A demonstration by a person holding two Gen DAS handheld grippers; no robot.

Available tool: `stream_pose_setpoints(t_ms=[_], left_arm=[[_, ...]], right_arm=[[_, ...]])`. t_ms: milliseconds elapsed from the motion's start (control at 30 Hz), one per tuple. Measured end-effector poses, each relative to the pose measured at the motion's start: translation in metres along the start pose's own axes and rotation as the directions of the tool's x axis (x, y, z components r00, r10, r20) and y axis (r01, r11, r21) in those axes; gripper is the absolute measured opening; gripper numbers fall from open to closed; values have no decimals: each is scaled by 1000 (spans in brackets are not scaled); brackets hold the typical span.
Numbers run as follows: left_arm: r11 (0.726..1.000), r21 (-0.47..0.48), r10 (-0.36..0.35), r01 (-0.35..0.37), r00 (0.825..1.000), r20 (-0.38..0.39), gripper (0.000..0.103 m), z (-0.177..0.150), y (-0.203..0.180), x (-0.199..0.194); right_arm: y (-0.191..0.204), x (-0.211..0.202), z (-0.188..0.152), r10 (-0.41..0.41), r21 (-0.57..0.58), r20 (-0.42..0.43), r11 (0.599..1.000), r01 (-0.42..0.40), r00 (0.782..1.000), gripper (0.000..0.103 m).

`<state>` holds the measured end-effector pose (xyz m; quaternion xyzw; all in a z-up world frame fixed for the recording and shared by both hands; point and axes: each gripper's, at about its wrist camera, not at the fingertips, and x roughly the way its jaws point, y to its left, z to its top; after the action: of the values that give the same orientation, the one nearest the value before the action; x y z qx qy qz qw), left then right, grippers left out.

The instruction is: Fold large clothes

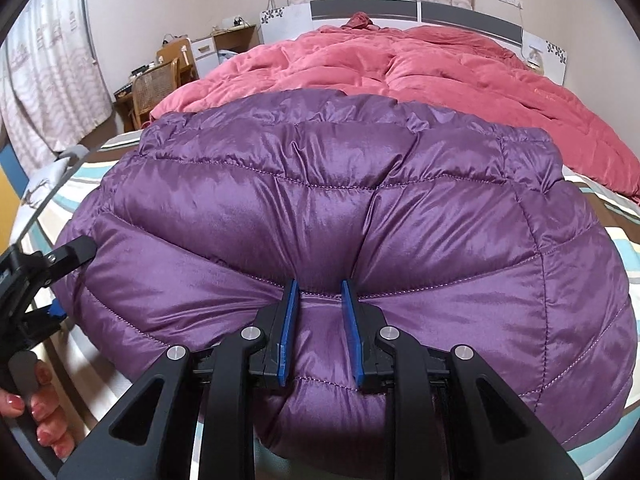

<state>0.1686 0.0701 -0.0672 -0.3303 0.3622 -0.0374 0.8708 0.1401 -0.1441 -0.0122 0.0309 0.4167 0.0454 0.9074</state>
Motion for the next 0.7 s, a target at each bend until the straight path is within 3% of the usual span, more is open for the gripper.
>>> stream_pose_setpoints(t_ms=[300,467,700], left_arm=[[998,-66,-14,15,1000,12,60,5,5,13],[997,-73,-25,27,999,25,31,10,3,16],[998,-4,-63,63,994,86,20,16,-15,-1]], right_arm=[[-4,-3,-2,4,10,12,1000,-4,1000,22],[-3,-3,-3,5,14,18,1000,-5,1000,22],[-4,-5,-3,9,21,21,1000,-10,1000,22]])
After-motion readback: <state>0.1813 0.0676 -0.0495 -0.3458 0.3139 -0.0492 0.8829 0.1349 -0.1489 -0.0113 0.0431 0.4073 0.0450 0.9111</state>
